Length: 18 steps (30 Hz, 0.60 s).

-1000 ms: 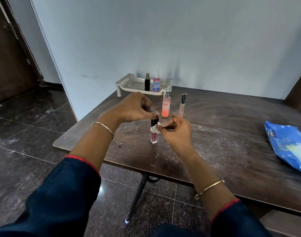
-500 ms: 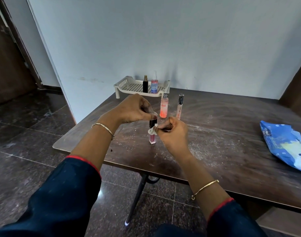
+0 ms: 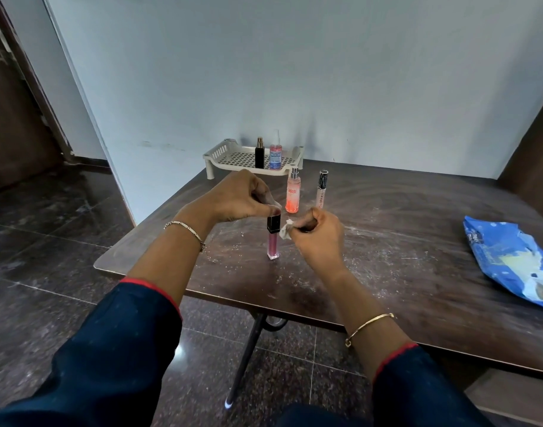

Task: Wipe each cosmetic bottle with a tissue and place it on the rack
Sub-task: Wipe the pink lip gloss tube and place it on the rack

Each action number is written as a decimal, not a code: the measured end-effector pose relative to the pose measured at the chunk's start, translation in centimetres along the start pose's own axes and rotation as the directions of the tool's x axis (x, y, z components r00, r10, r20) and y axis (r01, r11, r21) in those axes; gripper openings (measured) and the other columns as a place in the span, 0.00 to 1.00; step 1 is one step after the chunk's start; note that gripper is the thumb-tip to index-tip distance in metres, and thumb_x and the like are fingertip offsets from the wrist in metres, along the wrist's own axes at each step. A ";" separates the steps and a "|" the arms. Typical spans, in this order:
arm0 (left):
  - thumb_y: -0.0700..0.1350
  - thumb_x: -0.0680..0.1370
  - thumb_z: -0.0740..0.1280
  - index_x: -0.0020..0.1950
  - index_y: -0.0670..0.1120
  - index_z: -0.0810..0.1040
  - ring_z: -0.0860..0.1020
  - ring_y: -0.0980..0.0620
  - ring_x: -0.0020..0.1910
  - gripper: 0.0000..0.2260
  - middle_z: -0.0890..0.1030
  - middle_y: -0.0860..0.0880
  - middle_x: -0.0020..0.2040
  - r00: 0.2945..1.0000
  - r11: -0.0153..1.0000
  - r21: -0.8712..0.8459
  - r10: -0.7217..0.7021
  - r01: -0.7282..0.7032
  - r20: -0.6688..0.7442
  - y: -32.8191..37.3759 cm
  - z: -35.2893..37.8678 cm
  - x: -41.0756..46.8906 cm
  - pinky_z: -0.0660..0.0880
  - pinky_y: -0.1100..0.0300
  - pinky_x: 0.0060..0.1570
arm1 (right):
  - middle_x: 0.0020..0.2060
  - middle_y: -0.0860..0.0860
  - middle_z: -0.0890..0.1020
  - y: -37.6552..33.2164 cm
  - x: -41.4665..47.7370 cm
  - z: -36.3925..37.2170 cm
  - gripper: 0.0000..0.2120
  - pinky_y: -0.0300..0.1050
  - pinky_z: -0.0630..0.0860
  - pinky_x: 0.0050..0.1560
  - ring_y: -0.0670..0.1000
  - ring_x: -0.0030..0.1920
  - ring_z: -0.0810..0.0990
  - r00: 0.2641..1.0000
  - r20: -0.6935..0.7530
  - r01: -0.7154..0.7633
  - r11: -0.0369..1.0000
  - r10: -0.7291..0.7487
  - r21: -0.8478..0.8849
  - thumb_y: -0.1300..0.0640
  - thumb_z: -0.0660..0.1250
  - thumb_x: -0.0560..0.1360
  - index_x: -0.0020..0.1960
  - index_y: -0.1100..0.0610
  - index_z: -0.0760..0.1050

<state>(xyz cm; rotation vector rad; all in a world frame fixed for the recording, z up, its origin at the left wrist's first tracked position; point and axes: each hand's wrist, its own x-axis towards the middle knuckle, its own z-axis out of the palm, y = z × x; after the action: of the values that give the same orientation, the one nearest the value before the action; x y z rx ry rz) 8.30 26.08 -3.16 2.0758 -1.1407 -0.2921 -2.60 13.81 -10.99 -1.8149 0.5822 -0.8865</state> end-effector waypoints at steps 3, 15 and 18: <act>0.43 0.70 0.76 0.43 0.42 0.85 0.83 0.58 0.46 0.06 0.86 0.49 0.45 1.000 1.000 0.004 0.017 -0.017 -0.013 -0.1 0.1 -0.1 0.78 0.57 0.56 | 0.33 0.47 0.81 -0.7 -0.1 -0.2 0.12 0.34 0.79 0.41 0.42 0.35 0.81 0.999 0.023 0.025 0.994 -0.028 0.103 0.67 0.75 0.66 0.35 0.53 0.75; 0.43 0.70 0.76 0.44 0.42 0.84 0.83 0.56 0.47 0.06 0.86 0.47 0.46 1.000 1.000 -0.007 0.004 -0.004 -0.014 -0.1 0.1 0.0 0.78 0.59 0.56 | 0.34 0.46 0.84 1.5 -0.7 0.5 0.08 0.39 0.80 0.42 0.42 0.36 0.82 0.965 0.255 0.125 0.968 -0.067 -0.220 0.66 0.75 0.65 0.34 0.55 0.80; 0.42 0.70 0.75 0.44 0.42 0.84 0.83 0.58 0.47 0.05 0.86 0.48 0.47 1.000 1.000 -0.021 0.011 -0.011 -0.009 -0.2 0.2 -0.1 0.78 0.62 0.55 | 0.33 0.46 0.82 1.9 -1.1 0.6 0.10 0.40 0.78 0.40 0.42 0.36 0.80 0.949 0.296 0.205 0.924 -0.107 -0.324 0.64 0.75 0.64 0.32 0.51 0.78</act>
<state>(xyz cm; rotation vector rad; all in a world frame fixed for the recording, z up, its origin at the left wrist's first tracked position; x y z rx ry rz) 8.29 26.12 -3.41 2.0504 -1.1390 -0.2882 -2.84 14.17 -13.25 -2.2917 0.4396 -0.6454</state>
